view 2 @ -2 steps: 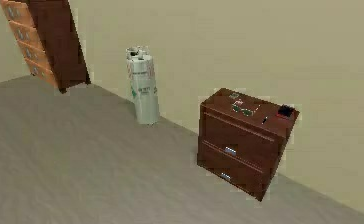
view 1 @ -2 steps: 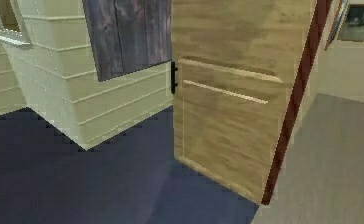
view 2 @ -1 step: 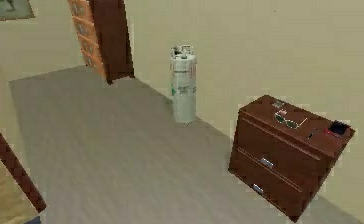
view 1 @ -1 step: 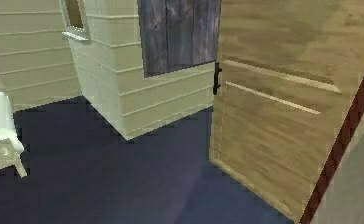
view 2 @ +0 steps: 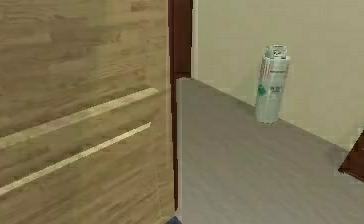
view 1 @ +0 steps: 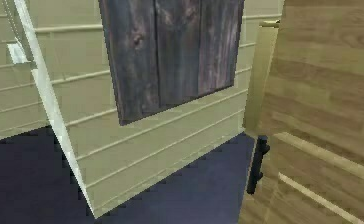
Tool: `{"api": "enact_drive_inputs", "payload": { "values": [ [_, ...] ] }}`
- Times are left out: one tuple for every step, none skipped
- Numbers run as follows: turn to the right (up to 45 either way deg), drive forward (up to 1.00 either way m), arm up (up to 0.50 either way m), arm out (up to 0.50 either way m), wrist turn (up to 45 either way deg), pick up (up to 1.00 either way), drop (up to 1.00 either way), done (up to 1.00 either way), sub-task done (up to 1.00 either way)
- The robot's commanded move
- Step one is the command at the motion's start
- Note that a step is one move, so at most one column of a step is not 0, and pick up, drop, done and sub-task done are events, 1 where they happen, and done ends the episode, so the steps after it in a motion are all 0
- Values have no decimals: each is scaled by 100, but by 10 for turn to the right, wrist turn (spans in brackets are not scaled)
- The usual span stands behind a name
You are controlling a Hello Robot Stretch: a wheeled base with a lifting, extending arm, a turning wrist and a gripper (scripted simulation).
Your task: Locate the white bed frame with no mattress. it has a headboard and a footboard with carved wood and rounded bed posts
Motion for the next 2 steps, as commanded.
{"api": "enact_drive_inputs", "payload": {
  "values": [
    [0,70,0,0,0,0,0,0,0],
    [450,0,0,0,0,0,0,0,0]
  ]
}}
